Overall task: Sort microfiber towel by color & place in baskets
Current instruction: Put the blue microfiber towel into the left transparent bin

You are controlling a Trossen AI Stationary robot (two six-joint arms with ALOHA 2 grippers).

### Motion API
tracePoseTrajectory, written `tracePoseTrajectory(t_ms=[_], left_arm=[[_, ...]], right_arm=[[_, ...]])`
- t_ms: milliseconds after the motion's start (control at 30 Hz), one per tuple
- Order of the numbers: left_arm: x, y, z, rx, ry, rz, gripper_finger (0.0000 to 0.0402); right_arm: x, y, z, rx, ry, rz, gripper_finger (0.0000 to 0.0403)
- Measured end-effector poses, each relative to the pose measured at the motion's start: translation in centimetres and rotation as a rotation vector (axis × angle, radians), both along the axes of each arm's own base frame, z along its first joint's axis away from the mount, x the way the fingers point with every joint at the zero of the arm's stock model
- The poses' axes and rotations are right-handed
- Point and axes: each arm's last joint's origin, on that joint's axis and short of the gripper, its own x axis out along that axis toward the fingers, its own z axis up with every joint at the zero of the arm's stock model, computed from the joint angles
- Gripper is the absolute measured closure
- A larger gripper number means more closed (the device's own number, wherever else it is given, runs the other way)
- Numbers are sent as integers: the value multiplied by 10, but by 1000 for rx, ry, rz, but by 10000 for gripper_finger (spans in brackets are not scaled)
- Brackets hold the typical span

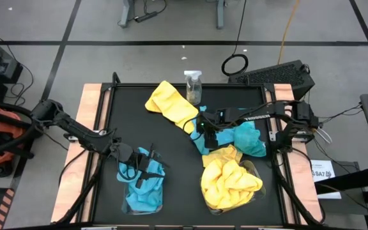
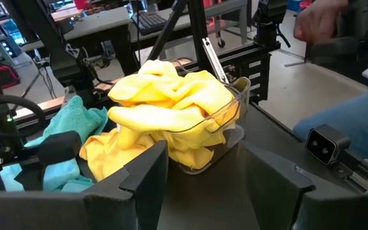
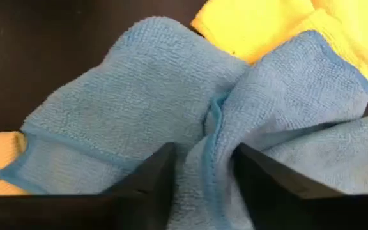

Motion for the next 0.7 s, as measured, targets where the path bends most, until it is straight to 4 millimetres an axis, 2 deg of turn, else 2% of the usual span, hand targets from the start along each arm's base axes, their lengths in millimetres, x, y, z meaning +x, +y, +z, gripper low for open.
tracePoseTrajectory(t_ms=[200, 400, 700], left_arm=[[0, 0, 0, -2, 1, 0, 205], [0, 0, 0, -4, 1, 1, 205], [0, 1, 0, 0, -4, 25, 205]], right_arm=[[-4, 1, 11, -9, -23, 10, 385], [-11, 12, 31, -15, -74, 36, 396], [-35, 32, 93, -64, -313, 59, 400]])
